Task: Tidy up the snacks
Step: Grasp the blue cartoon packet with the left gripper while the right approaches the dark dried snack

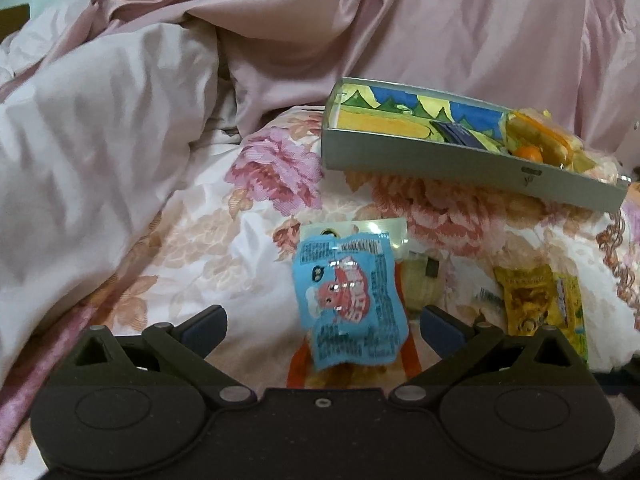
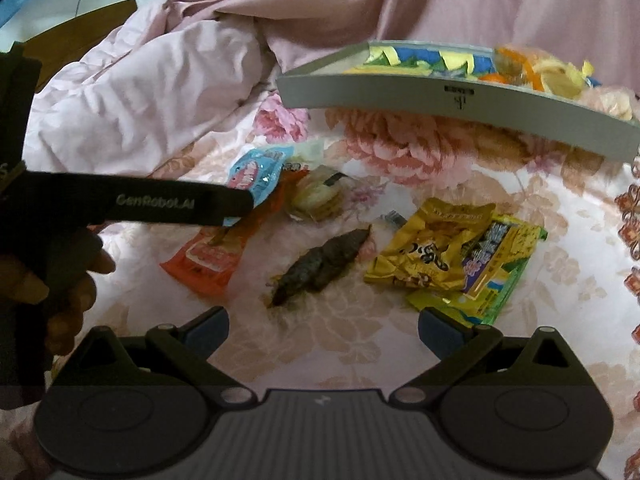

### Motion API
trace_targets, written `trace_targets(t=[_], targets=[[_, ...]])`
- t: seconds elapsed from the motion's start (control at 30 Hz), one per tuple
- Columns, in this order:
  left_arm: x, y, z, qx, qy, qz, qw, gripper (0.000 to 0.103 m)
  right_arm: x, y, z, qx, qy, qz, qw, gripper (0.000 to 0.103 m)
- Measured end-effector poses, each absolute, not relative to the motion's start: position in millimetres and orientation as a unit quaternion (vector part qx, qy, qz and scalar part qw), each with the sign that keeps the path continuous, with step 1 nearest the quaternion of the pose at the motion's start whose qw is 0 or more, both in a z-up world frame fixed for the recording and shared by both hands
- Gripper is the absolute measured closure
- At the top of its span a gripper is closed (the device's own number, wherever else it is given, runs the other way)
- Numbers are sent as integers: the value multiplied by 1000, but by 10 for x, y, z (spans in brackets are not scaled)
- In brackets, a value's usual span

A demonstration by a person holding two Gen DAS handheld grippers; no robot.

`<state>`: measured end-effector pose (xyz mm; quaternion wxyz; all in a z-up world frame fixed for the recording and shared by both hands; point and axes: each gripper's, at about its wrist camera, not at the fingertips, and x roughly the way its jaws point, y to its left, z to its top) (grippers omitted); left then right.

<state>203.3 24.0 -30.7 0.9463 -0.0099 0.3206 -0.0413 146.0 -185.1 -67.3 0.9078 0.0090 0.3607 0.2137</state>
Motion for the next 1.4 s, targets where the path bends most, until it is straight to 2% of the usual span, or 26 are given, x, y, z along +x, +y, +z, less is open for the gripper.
trace_targets(t=[0.33,0.47,0.77,0.87,0.97,1.03,1.1,1.2,1.4], targets=[[2264,222,-382,-22,323,-61,944,3,1646,-1831,-708,48,366,225,902,3],[2333,299,-404,-50,328,-64,941,10,1736,-1814,-734,56,367,223,901,5],[2353,319,-407,-58,330,-66,940,31,1890,-1741,-722,43,354,189,915,18],[2359,314,-410,-56,333,-66,939,31,1929,-1697,-726,33,356,181,916,19],[2381,311,-432,-56,337,-67,937,22,1958,-1614,-741,13,361,183,915,16],[2389,309,-446,-55,341,-69,936,22,1959,-1568,-760,1,362,182,914,13],[2388,304,-455,-54,342,-74,935,26,1945,-1540,-771,-9,360,180,916,14],[2370,279,-451,-49,343,-73,935,38,1920,-1537,-780,-19,357,176,917,19],[2270,258,-466,-53,363,-57,929,39,1889,-1596,-764,-31,356,171,918,35]])
